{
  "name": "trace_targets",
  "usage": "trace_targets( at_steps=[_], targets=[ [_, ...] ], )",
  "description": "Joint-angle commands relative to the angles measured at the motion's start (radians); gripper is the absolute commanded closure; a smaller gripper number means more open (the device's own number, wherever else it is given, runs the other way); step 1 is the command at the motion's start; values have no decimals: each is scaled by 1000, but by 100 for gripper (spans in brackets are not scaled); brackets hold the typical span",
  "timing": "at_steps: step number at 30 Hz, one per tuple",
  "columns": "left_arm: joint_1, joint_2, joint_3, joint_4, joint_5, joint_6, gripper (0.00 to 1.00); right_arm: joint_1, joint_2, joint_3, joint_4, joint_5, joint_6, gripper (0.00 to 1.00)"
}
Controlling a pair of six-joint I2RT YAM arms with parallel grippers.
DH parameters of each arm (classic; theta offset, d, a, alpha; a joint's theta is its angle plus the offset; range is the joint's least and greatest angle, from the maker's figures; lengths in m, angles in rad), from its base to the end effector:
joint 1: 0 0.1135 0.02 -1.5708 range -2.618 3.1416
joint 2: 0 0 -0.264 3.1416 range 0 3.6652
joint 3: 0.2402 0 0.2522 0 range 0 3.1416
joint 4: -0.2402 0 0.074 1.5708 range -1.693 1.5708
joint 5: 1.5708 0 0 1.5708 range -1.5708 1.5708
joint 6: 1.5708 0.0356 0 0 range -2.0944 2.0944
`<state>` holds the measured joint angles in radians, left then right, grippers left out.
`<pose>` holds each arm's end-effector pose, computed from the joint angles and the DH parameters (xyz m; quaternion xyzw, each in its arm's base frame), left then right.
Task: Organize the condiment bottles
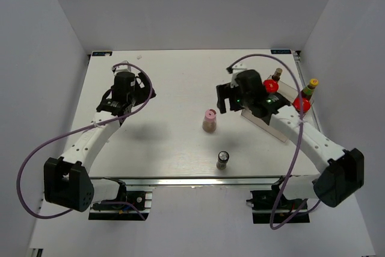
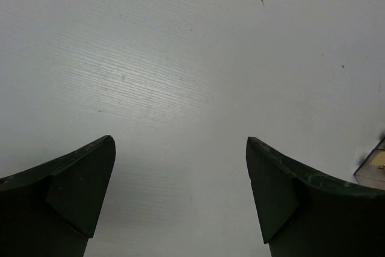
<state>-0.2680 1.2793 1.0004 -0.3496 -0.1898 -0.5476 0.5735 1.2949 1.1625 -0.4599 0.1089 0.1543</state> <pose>0.2759 -0.0688 0.2925 -0.1662 0.8724 -0.1017 0.4483 0.2453 0.1539 0.3336 -0.1584 0.8674 0.1221 0.4556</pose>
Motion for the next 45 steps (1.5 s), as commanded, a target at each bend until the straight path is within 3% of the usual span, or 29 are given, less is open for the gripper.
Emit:
trace_targets(
  at_steps=[1, 5, 17, 20, 23, 24, 27, 28, 35, 39, 45],
  targets=[
    [-2, -72, -20, -12, 1, -12, 2, 86, 79, -1, -22, 14, -47, 11],
    [-2, -98, -31, -25, -14, -11, 2, 147, 182, 38, -40, 32, -73, 11],
    [-4, -126, -45, -28, -43, -8, 2, 172, 366, 114, 3, 60, -61, 11],
    [-4, -124, -43, -31, -46, -8, 2, 174, 388, 127, 10, 48, -50, 19],
    [-2, -127, -43, -32, -51, -8, 2, 174, 385, 126, 10, 40, -45, 34],
    [-2, -130, -43, -35, -53, -8, 2, 175, 379, 124, 12, 43, -42, 46],
    [-2, -138, -48, -28, -51, -8, 2, 174, 324, 111, 20, 61, -33, 70],
    [-2, -140, -48, -23, -48, -8, 2, 174, 304, 106, 21, 74, -29, 73],
    [-2, -110, -43, -2, -17, 5, 2, 123, 77, 40, -20, 207, 28, 74],
    [-2, -95, -37, 15, 1, 14, 2, 14, -64, -35, -63, 253, 66, 76],
    [-2, -52, -26, 57, 49, 21, 2, -259, -236, -138, -126, 274, 140, 78]
  ],
)
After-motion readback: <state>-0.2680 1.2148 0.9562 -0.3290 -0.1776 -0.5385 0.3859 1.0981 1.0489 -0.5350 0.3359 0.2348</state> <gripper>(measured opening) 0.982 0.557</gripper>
